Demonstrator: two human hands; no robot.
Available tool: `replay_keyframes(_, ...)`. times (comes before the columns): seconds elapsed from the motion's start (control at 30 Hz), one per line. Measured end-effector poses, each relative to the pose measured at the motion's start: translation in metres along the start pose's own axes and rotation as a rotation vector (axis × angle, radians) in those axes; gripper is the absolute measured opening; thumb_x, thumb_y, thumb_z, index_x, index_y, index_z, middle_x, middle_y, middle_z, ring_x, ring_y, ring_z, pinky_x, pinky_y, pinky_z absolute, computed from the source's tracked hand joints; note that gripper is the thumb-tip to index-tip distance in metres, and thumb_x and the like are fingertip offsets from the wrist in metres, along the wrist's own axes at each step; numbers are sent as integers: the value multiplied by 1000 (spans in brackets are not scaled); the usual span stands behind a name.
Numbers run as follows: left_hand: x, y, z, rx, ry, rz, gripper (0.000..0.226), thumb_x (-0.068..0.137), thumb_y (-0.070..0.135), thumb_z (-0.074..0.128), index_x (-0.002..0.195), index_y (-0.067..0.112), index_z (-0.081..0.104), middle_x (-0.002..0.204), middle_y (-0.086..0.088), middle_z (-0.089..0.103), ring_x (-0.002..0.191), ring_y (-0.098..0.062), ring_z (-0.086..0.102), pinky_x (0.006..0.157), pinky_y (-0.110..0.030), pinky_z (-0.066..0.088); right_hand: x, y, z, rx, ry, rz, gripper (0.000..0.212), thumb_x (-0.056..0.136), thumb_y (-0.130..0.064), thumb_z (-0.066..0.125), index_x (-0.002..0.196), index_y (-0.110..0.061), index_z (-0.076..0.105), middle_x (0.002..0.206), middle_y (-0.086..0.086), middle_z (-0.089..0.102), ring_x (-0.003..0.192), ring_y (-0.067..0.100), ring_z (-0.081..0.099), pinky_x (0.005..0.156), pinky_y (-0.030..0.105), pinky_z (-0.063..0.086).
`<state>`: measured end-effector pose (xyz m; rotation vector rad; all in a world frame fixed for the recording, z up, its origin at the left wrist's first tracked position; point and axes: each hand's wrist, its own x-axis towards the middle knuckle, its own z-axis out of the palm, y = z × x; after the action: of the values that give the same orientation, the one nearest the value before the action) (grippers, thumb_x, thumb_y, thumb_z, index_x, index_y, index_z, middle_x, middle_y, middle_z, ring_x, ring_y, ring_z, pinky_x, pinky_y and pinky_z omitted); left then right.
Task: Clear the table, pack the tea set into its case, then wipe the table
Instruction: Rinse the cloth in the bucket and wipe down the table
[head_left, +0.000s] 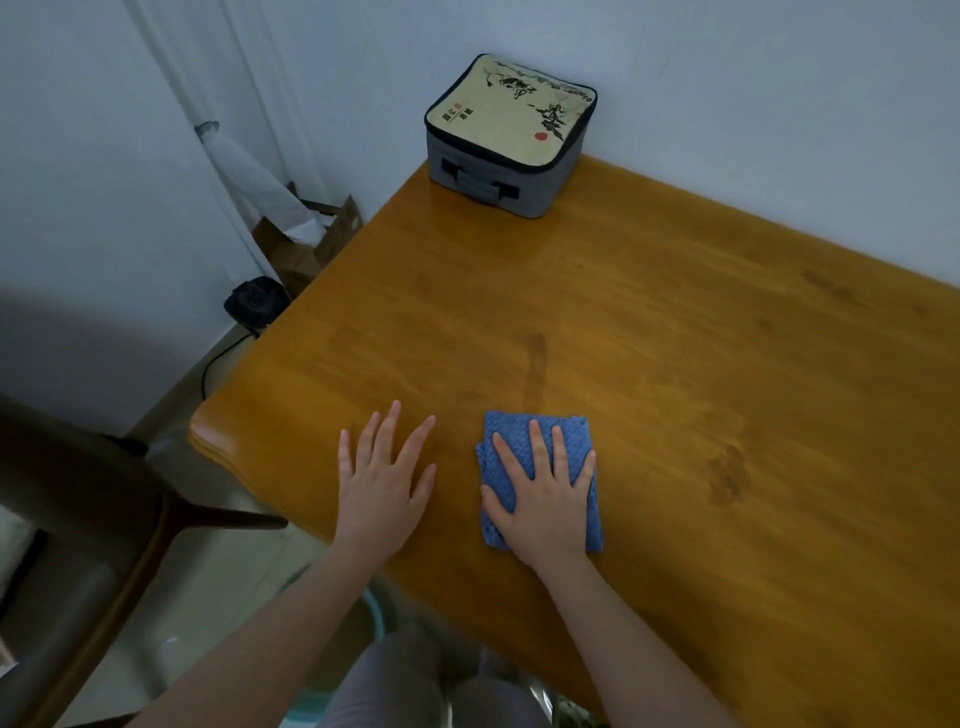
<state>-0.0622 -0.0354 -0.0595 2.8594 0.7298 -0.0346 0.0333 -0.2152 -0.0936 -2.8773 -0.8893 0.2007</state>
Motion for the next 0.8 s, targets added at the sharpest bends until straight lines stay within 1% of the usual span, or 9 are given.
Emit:
replay_keyframes(0.07,15,-1,-1,-18,2,6,56,96,49,40,149,41,23,160,-5,19,147,-26,14,117,-54,5,22,-1,-1,-5,17,15,64,91,-67,29,150,-43,27,160,6,24,148,34,18,111,70,11)
replay_keyframes(0.17,38,-2,-4,-24,2,14,58,95,44,46,149,39,24,160,-6,19,148,-26,14,118,-55,6,50,-1,-2,-15,43,59,62,91,-65,29,150,-43,27,161,8,20,148,34,16,112,70,8)
replay_keyframes(0.33,72,1,-11,-68,19,79,58,94,39,50,148,35,28,159,-6,21,147,-26,15,117,-55,6,92,2,-5,-29,26,130,64,91,-67,26,151,-44,21,163,8,14,149,33,11,112,69,6)
replay_keyframes(0.43,93,2,-13,-97,-4,90,58,95,39,47,149,35,27,159,-6,20,147,-27,14,117,-55,5,120,8,-11,-24,-6,144,65,91,-68,22,151,-45,17,163,6,11,150,32,7,113,69,4)
replay_keyframes(0.6,121,4,-4,-160,-68,75,57,97,41,41,151,35,22,161,-4,12,149,-26,5,117,-53,-1,178,16,-24,-1,-124,184,68,92,-71,24,152,-48,-1,163,0,-13,149,27,-15,114,64,-10)
replay_keyframes(0.7,140,5,3,-165,-95,102,56,98,41,39,151,36,22,161,-3,12,148,-25,6,117,-53,0,217,22,-31,13,-164,194,69,92,-72,22,151,-49,-5,162,-2,-17,148,26,-19,113,63,-14)
replay_keyframes(0.8,164,1,2,-162,-96,138,55,98,40,38,151,35,22,161,-3,15,148,-24,10,118,-54,2,247,28,-34,14,-169,194,68,91,-72,23,150,-51,-3,163,-3,-16,148,25,-19,112,61,-15)
